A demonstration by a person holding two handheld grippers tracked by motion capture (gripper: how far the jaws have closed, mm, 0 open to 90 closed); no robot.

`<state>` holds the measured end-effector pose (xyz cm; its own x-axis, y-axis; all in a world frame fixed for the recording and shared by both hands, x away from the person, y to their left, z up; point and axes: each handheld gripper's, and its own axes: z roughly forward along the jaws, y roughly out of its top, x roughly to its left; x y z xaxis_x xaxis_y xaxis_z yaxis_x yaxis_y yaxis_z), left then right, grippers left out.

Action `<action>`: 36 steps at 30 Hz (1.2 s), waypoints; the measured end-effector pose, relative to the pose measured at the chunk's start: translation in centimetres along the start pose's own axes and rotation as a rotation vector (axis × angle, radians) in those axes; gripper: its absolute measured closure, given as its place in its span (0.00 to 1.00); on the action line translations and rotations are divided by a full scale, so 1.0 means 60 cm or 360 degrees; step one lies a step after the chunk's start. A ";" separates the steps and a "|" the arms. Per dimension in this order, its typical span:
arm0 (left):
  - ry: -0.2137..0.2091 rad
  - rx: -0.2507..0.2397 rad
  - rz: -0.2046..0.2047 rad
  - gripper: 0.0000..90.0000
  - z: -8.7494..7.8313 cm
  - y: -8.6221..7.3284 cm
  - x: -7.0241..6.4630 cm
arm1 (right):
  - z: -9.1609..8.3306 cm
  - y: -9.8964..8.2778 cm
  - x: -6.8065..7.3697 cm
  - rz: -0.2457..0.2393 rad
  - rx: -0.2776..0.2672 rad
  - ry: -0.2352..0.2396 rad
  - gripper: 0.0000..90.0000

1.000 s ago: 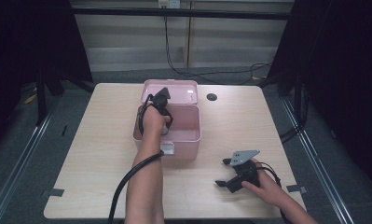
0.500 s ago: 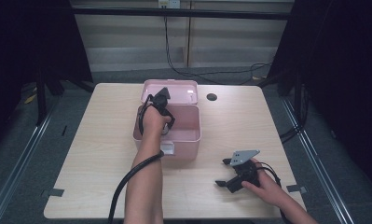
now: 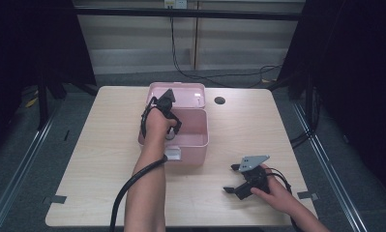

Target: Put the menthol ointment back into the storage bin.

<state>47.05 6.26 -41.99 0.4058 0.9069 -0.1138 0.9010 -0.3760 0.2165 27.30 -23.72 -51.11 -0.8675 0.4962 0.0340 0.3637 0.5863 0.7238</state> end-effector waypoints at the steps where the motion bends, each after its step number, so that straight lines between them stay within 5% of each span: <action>1: 0.0000 0.0000 0.0000 0.27 0.000 0.000 0.000 | 0.000 0.000 0.000 0.0000 0.0000 0.0000 0.12; 36: -0.0089 0.0050 0.0068 0.22 -0.056 -0.013 -0.008 | 0.000 0.000 0.000 -0.0001 0.0000 0.0000 0.12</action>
<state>45.63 6.75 -38.85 0.4512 0.8781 -0.1594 0.8866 -0.4208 0.1919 27.31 -23.73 -51.11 -0.8678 0.4958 0.0333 0.3629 0.5866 0.7241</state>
